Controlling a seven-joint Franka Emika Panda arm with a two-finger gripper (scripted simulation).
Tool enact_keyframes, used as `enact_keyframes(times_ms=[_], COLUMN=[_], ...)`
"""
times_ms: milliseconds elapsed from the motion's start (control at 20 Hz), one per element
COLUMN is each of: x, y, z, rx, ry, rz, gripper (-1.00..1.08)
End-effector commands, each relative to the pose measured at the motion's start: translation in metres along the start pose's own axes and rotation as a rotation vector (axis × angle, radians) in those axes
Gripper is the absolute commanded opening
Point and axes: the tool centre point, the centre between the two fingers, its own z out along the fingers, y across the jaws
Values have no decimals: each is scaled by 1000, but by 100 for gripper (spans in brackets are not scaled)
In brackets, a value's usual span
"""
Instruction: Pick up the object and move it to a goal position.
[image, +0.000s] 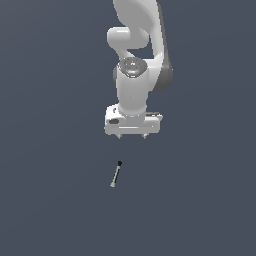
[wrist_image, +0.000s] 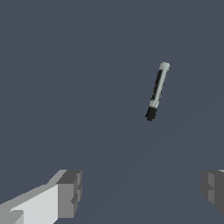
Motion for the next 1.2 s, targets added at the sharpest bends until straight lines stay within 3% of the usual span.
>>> enact_keyframes(times_ms=[0, 650, 1150], x=[0, -4, 18], y=[0, -9, 5], z=[0, -4, 15], rx=[0, 6, 3], ry=[0, -8, -10], rz=[0, 13, 64], gripper=[100, 100, 100])
